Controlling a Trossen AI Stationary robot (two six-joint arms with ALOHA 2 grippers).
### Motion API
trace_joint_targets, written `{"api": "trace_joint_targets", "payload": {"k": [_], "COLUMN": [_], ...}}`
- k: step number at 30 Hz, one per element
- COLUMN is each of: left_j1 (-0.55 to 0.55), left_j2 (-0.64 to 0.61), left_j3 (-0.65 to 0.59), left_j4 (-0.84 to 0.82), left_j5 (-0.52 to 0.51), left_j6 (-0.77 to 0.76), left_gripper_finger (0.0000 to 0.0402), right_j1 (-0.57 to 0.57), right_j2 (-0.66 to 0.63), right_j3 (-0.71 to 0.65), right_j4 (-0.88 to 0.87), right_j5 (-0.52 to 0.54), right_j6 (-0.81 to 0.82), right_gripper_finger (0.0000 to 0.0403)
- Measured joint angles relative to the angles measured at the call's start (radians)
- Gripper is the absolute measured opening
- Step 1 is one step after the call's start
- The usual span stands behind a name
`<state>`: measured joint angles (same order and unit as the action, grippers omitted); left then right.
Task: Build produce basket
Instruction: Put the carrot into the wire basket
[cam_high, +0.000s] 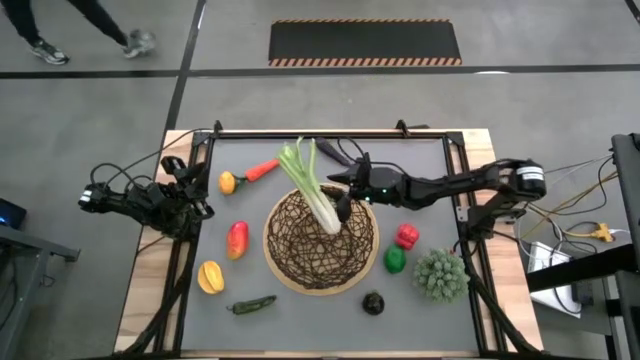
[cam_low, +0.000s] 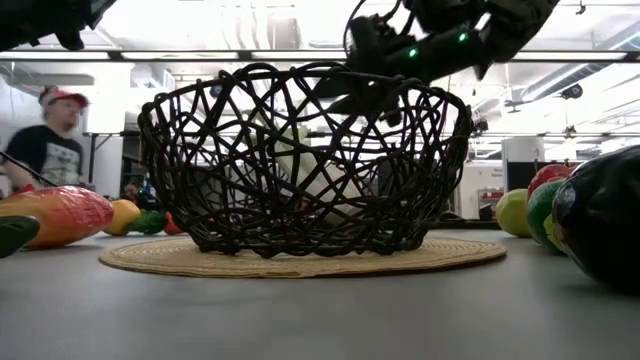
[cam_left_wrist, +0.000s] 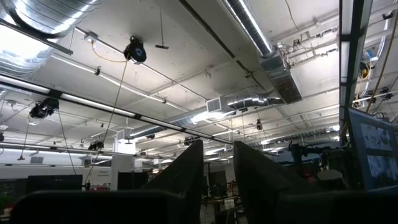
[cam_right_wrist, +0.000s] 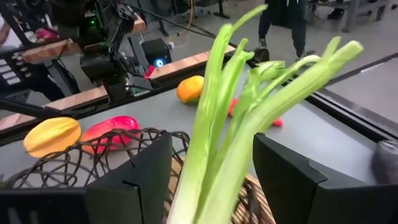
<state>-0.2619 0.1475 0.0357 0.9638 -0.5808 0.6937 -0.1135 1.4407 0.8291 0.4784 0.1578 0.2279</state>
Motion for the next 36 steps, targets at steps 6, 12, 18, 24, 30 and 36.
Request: {"api": "trace_joint_targets", "payload": {"k": [6,12,18,24,30,36], "left_j1": [0.0,-0.001,0.0,0.0,0.0,0.0], "left_j2": [0.002,0.01,0.01,0.041,0.143,0.28], "left_j3": [0.0,-0.002,-0.007,-0.008,-0.008,0.031], "left_j4": [-0.003,-0.006,-0.122,-0.201,-0.217,-0.222], "left_j5": [-0.003,-0.125,-0.271,-0.271,-0.272,-0.347], "left_j6": [0.0,-0.022,-0.24,-0.503,-0.713,-0.823], "left_gripper_finger": [0.007,0.007,0.007,0.007,0.007,0.007], "right_j1": [0.044,0.166,0.299,0.363,0.365,0.365], "right_j2": [-0.167,-0.288,-0.358,-0.407,-0.458,-0.533], "right_j3": [0.0,-0.02,-0.086,-0.176,-0.251,-0.298], "right_j4": [-0.268,-0.462,-0.474,-0.417,-0.363,-0.338], "right_j5": [0.001,0.002,0.002,0.005,0.008,0.002], "right_j6": [-0.001,-0.007,-0.063,-0.152,-0.2,-0.273], "right_gripper_finger": [0.0196,0.0191,0.019,0.019,0.019,0.019]}}
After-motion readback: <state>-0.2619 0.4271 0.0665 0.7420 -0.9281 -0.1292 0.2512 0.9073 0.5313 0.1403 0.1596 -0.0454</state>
